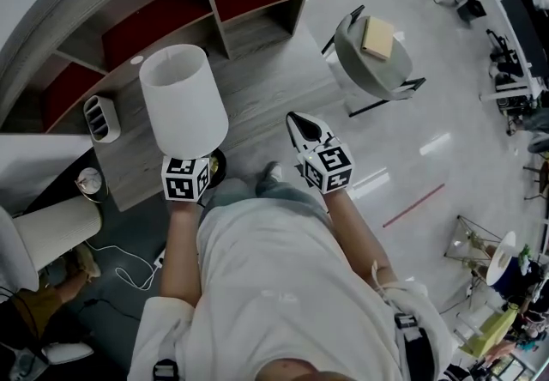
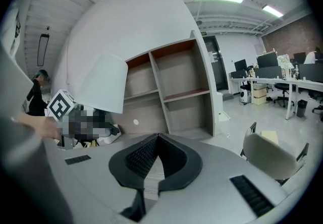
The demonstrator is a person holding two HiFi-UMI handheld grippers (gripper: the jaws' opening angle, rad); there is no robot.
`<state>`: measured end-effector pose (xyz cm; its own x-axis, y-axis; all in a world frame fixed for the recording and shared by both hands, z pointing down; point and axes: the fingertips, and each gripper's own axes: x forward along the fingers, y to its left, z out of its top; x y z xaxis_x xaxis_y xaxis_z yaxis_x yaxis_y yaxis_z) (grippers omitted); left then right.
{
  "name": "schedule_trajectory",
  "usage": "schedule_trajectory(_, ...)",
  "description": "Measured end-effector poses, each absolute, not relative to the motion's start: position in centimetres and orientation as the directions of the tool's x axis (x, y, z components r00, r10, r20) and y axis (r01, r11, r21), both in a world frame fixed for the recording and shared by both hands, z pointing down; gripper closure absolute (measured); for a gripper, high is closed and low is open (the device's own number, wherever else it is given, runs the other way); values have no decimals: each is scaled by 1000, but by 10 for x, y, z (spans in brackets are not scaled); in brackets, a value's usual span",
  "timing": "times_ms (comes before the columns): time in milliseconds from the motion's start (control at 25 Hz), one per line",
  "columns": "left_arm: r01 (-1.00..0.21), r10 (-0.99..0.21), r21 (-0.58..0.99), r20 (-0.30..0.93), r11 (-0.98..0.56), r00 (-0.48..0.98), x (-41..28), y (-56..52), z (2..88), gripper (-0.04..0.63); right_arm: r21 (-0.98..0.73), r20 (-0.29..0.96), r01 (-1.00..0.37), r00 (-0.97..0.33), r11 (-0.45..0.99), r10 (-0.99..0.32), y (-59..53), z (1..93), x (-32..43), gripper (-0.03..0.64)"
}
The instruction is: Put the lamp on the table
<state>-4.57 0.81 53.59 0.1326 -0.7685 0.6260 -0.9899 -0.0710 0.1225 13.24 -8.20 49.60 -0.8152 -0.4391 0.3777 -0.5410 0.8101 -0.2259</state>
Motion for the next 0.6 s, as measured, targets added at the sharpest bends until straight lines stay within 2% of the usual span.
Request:
schedule_trajectory(320,-971,-731,126,641,-204,237,-44,-47,550,480,-228,402,-610,-769,759,-497,-110,502,132,588)
schedule_trajectory(600,-906,-658,141,644,-398,390,-44,-95,557,480,-214,421,-719,-678,661,-602,-124,498,124,588)
